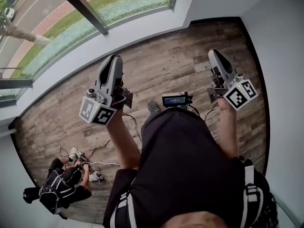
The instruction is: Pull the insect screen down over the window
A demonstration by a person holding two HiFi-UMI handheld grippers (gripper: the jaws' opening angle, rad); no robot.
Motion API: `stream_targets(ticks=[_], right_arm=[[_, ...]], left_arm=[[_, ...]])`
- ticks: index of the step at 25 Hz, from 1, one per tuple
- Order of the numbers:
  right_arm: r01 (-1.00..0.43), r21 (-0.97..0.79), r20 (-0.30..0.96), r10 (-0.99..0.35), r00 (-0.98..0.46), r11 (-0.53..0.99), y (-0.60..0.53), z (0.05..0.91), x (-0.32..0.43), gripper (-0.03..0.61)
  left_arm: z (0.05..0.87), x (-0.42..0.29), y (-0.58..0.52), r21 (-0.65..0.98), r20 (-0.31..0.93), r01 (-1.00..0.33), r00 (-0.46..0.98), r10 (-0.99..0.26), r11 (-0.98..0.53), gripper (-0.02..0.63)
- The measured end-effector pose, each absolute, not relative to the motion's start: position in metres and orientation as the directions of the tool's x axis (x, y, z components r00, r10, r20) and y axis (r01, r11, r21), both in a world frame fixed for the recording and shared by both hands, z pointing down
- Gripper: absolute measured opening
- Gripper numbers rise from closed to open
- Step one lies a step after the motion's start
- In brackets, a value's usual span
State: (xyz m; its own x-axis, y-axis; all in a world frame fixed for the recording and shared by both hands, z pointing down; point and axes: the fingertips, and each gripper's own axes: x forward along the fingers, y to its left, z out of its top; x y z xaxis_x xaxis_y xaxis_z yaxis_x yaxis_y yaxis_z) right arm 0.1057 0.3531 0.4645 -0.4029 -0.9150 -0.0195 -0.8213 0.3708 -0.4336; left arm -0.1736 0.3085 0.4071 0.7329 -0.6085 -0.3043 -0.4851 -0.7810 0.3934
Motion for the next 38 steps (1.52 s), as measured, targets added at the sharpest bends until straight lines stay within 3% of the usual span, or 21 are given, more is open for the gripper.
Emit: stream_targets(ticks=[6, 21, 38], right_arm=[[-0.79, -0.48, -0.05, -0.911, -0.409, 0.381, 0.364, 0.47, 0.149, 0.02], [-0.708, -0.561, -0.062, -0.874, -0.481, 0.43, 0.372, 0.509, 0.164, 0.009], [-0.703, -0.509, -0.089, -0.843, -0.531, 0.496, 0.363, 0.492, 0.15, 0.009]], left_arm=[[0.398, -0.118, 0.33, 0.338, -0.254, -0.494, 0.772, -0.583, -0.801, 0.032], [0.414, -0.083, 0.356, 0.323, -0.139, -0.57, 0.761, -0.634, -0.755, 0.032], [0.406, -0.079, 0.356, 0.33, -0.189, -0.545, 0.762, -0.62, -0.77, 0.032]])
